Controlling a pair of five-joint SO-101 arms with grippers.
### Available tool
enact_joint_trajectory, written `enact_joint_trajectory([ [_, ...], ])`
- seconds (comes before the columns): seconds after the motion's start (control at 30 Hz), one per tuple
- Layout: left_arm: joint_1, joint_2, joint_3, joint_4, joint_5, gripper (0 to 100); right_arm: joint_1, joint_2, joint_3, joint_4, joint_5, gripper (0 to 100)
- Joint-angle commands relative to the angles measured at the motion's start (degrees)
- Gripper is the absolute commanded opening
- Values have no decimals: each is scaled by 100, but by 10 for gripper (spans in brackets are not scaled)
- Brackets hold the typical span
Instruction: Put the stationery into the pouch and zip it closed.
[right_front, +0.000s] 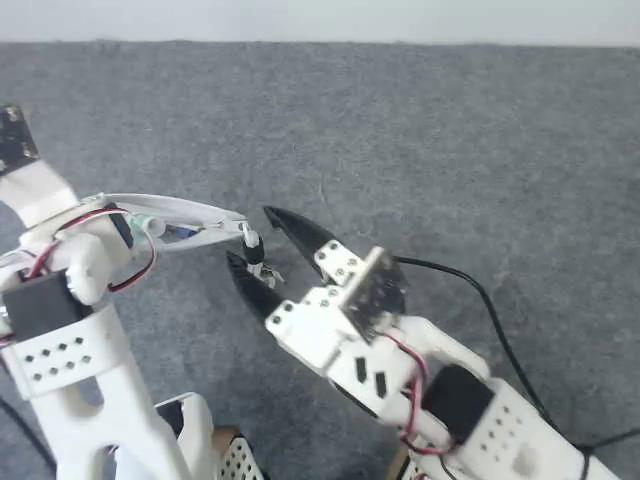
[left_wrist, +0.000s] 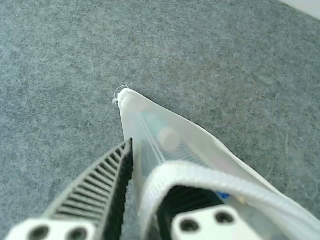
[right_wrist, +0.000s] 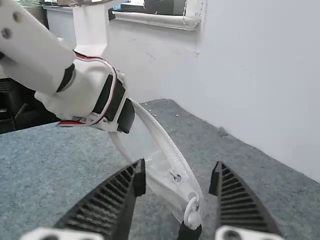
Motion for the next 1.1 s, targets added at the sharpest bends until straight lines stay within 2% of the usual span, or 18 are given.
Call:
enact_joint_trajectory([
  [0.0,18,-273,40,-299,-35,12,40,-479,123,251,-334,203],
  [0.23,18,-299,57,-343,-35,12,40,-620,870,171,-246,202],
  [0.47,18,-299,48,-343,-35,12,48,-611,1662,-1051,-237,201],
  [0.73,35,-299,48,-343,-35,12,321,-602,1758,-1499,-246,117],
  [1.07,35,-299,57,-343,-35,12,321,945,1371,-2114,-264,118],
])
